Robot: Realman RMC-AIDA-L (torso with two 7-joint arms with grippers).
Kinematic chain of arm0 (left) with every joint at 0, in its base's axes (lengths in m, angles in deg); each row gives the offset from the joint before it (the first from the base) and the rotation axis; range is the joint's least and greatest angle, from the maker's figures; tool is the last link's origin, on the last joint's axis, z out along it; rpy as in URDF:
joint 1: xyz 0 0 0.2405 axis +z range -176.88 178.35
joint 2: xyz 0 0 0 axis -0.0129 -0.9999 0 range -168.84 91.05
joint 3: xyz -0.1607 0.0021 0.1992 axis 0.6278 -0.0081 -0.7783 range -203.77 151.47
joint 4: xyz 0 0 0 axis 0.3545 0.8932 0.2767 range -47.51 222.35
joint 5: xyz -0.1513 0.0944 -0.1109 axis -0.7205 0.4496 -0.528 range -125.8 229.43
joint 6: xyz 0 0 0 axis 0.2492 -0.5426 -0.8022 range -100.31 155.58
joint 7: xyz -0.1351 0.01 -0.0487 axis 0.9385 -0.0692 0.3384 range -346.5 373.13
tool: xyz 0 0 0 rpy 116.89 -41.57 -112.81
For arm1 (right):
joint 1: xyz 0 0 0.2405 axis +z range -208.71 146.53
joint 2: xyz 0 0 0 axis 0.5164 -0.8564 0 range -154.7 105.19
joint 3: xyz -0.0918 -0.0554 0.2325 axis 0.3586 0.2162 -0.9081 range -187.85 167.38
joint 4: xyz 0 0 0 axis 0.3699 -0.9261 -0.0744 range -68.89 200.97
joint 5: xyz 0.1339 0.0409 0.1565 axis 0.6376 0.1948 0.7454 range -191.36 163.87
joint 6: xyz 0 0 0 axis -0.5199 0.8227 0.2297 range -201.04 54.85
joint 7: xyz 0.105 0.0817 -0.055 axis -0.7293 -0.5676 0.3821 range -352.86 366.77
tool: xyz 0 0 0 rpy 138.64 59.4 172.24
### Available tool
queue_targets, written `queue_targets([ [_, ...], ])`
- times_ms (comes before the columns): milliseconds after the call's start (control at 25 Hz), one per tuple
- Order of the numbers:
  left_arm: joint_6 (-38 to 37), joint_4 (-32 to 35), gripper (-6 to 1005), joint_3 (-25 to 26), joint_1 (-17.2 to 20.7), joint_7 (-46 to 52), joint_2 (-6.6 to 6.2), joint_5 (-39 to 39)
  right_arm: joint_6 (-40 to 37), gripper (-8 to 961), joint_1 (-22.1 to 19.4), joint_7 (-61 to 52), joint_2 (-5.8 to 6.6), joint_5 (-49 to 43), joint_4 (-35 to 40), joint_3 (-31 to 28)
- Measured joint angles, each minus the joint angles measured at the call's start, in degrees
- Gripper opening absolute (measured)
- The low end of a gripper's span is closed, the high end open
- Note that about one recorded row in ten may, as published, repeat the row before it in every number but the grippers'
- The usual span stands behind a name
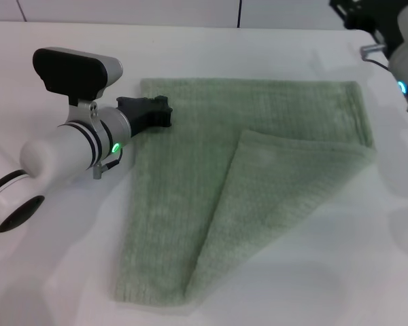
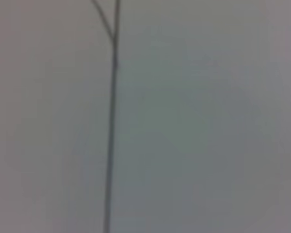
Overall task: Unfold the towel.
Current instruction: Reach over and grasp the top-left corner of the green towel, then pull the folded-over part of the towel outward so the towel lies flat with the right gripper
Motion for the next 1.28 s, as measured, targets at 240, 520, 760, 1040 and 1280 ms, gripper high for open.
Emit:
queue_targets([
  [240, 0.0, 0.0, -1, 0.2, 0.0, 0.0, -0.02, 0.0, -17.7, 757, -1.6, 1.3, 0.36, -0.1, 12.8, -1.5],
  [520, 0.0, 0.0, -1, 0.2, -0.2, 0.0, -0.02, 0.0, -37.6, 756, -1.0, 4.7, 0.39, -0.2, 24.3, -3.1],
  [760, 0.0, -0.1, -1, 0.0, -0.3, -0.1, -0.02, 0.0, -53.5, 756, 1.1, 5.0, 0.36, -0.2, 30.2, -5.4],
  [1040, 0.0, -0.3, -1, 0.1, -0.2, -0.1, -0.08, 0.0, -68.4, 756, 5.9, 7.1, 0.19, 0.2, 31.2, -8.8],
  [1280, 0.0, -0.4, -1, -0.1, -0.2, -0.1, -0.11, 0.0, -76.9, 756, 9.8, 7.2, 0.09, 0.4, 29.6, -10.6],
])
